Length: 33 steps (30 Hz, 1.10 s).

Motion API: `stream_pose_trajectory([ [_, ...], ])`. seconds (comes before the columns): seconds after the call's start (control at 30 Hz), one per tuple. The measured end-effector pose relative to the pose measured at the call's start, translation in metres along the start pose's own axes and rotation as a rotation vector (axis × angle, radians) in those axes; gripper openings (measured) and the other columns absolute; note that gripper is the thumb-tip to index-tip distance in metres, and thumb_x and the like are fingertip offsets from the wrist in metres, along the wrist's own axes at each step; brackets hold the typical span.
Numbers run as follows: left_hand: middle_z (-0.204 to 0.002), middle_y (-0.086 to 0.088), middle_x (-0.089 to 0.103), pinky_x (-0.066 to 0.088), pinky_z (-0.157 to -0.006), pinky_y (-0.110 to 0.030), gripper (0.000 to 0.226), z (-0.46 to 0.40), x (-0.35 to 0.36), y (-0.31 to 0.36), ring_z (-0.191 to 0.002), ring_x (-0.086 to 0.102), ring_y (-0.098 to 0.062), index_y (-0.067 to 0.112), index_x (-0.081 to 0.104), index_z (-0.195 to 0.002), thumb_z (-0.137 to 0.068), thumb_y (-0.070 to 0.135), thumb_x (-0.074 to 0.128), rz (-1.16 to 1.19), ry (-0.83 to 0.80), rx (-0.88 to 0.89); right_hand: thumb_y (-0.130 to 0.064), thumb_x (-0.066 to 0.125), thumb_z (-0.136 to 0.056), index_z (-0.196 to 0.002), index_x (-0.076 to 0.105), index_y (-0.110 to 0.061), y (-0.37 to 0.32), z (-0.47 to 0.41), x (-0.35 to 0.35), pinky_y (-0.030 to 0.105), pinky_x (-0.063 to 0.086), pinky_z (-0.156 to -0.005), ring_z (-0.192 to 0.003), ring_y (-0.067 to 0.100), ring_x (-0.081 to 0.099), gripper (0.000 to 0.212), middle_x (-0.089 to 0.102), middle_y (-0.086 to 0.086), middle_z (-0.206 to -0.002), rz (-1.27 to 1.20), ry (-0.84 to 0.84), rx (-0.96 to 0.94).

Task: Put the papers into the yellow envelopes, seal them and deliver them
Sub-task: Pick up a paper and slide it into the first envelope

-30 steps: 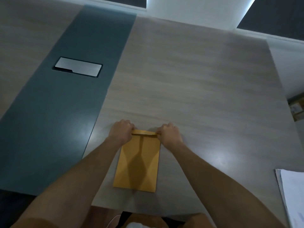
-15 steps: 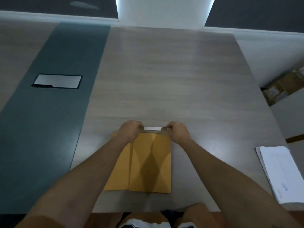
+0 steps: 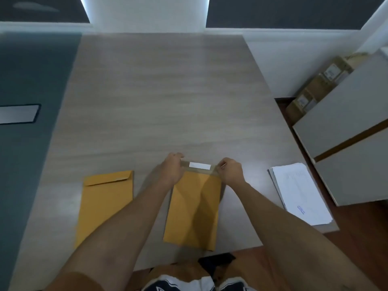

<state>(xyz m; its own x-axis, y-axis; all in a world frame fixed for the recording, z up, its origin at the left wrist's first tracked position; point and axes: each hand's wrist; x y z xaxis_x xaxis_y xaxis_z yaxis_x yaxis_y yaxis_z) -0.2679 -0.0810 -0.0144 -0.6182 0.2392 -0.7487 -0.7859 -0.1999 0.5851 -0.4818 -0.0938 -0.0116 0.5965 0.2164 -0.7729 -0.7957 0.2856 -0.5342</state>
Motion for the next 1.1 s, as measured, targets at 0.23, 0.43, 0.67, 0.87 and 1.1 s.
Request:
stream_pose_trajectory([
  [0.23,-0.122,-0.005,0.043,0.051,-0.083,-0.038,0.053,0.007,0.037,0.025,-0.111,0.045,-0.023,0.014,0.049,-0.131,-0.083,0.021,0.071,-0.215,0.131,-0.002,-0.014,0.058,-0.091,-0.093,0.065,-0.013,0.02,-0.016,-0.01,0.029,0.051,-0.073,-0.088,0.022,0.062,0.007,0.066,0.007,-0.097,0.017,0.012,0.047],
  [0.43,-0.153,0.001,0.034,0.037,-0.106,-0.036,0.068,0.005,0.052,0.019,-0.135,0.034,-0.022,0.016,0.041,-0.144,-0.087,0.042,0.068,-0.418,0.01,0.096,-0.017,0.057,-0.092,-0.102,0.062,-0.01,0.025,-0.029,-0.013,0.035,0.055,-0.074,-0.088,0.024,0.062,0.014,0.064,0.009,-0.101,0.074,0.02,0.086],
  [0.67,-0.146,0.001,0.038,0.036,-0.104,-0.036,0.064,-0.004,0.052,0.021,-0.13,0.037,-0.023,0.021,0.044,-0.141,-0.088,0.049,0.064,-0.594,-0.037,0.119,-0.005,0.053,-0.09,-0.109,0.059,-0.01,0.026,-0.027,-0.009,0.031,0.048,-0.073,-0.093,0.024,0.058,0.021,0.058,0.007,-0.108,0.179,0.053,-0.065],
  [0.87,-0.146,-0.001,0.036,0.037,-0.103,-0.036,0.066,-0.015,0.051,0.025,-0.128,0.037,-0.024,0.015,0.047,-0.138,-0.087,0.053,0.063,-0.69,-0.089,0.14,-0.035,0.069,-0.082,-0.116,0.065,-0.018,0.038,-0.015,-0.003,0.035,0.048,-0.09,-0.109,0.021,0.049,0.038,0.057,0.001,-0.116,0.374,-0.063,-0.239],
  [1.1,-0.153,0.001,0.03,0.035,-0.105,-0.038,0.069,-0.017,0.048,0.027,-0.132,0.037,-0.025,0.011,0.039,-0.144,-0.091,0.049,0.061,-0.685,-0.104,0.164,-0.047,0.066,-0.084,-0.128,0.056,-0.023,0.044,-0.01,0.003,0.035,0.042,-0.096,-0.115,0.022,0.046,0.051,0.052,-0.003,-0.128,0.521,-0.037,-0.261],
])
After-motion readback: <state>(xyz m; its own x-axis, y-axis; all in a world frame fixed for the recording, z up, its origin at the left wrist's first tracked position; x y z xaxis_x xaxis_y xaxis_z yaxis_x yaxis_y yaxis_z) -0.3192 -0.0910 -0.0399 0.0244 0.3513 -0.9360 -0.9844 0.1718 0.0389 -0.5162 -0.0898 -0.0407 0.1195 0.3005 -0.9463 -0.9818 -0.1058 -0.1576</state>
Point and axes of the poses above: each hand's wrist, its own z-axis away from the middle knuckle, its own x-axis out of the palm, y = z × x
